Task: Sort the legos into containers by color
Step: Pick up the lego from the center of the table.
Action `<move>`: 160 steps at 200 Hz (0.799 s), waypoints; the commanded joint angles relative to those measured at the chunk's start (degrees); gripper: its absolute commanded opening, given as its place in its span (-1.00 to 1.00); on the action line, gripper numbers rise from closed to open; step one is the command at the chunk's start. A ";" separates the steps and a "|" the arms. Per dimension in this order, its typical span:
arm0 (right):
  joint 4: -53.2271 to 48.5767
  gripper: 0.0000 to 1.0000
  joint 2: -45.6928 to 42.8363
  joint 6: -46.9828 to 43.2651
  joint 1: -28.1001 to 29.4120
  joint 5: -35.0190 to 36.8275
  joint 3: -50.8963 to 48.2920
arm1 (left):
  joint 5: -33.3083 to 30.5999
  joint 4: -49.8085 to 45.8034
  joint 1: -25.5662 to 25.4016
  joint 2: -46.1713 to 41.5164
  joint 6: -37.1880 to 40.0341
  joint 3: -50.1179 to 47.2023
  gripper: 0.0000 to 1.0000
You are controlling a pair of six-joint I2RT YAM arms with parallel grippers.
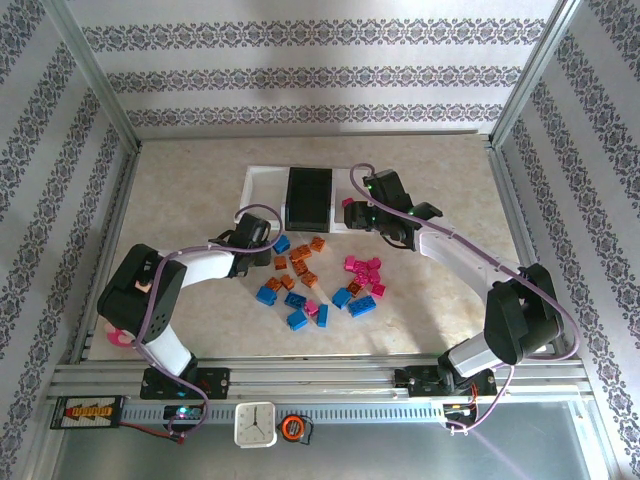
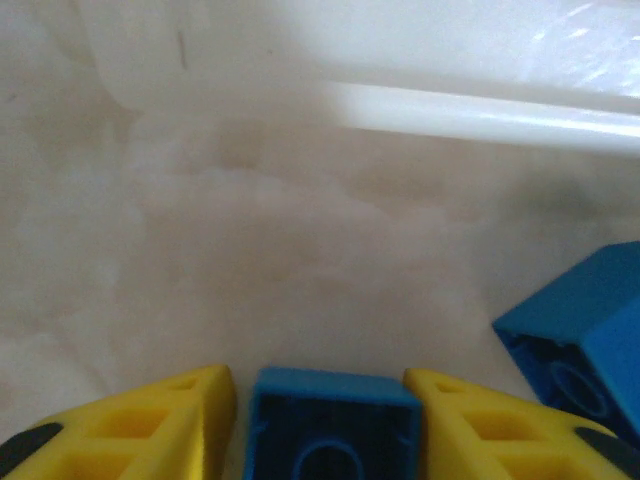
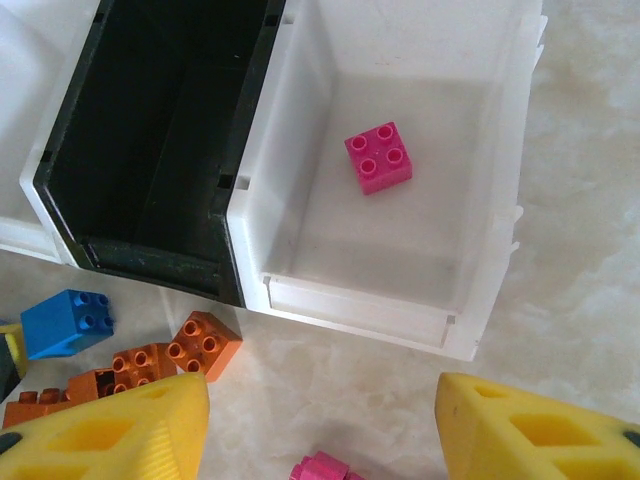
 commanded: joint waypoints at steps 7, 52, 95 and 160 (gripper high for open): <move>-0.22 0.24 -2.73 0.86 -1.01 0.54 -1.16 | 2.25 -0.26 -0.12 0.09 -0.96 -0.60 -0.18; 0.19 0.24 -4.07 1.39 -1.94 0.53 -2.39 | 4.10 -4.74 -2.18 -9.37 -0.98 3.61 -0.46; 0.59 0.24 -5.46 2.36 -2.34 0.89 -5.09 | 7.09 -6.82 -5.34 -1.29 -0.32 20.02 -0.48; -2.52 0.26 -10.58 1.99 -2.45 0.42 -9.85 | 6.60 -10.99 -5.62 20.27 0.67 44.57 -0.48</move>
